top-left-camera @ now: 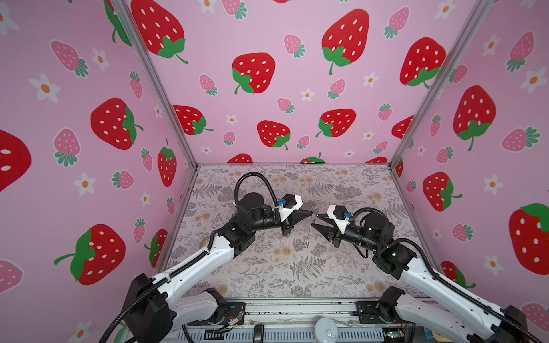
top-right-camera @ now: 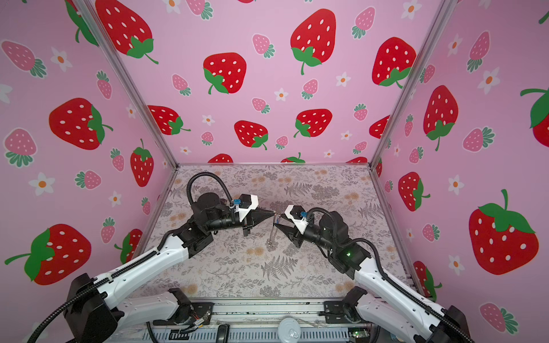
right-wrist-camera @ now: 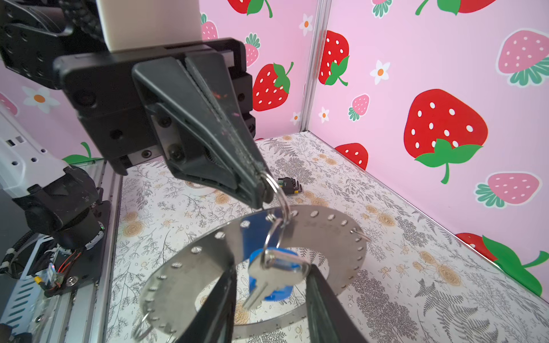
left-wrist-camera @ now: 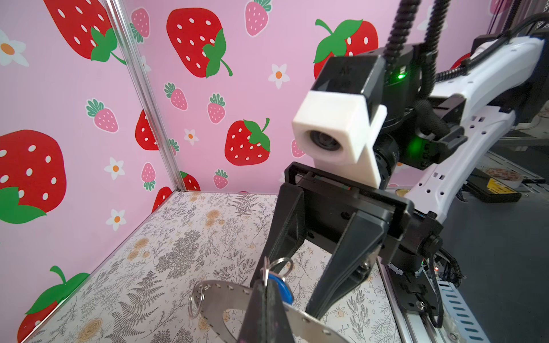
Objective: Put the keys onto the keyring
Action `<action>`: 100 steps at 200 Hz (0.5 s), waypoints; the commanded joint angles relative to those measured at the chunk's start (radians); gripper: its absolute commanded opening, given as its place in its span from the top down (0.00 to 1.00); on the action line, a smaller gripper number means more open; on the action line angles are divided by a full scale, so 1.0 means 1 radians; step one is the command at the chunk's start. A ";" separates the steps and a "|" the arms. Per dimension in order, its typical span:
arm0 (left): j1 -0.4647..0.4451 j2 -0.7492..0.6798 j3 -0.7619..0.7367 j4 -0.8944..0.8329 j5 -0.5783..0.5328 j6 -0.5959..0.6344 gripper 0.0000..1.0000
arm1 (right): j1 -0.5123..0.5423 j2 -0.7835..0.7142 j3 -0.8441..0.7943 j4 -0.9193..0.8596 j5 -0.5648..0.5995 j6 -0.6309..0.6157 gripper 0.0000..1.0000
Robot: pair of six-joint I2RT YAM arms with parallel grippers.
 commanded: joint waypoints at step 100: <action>-0.005 0.024 0.000 0.122 -0.026 -0.044 1.00 | 0.005 0.013 0.028 -0.002 0.053 -0.053 0.86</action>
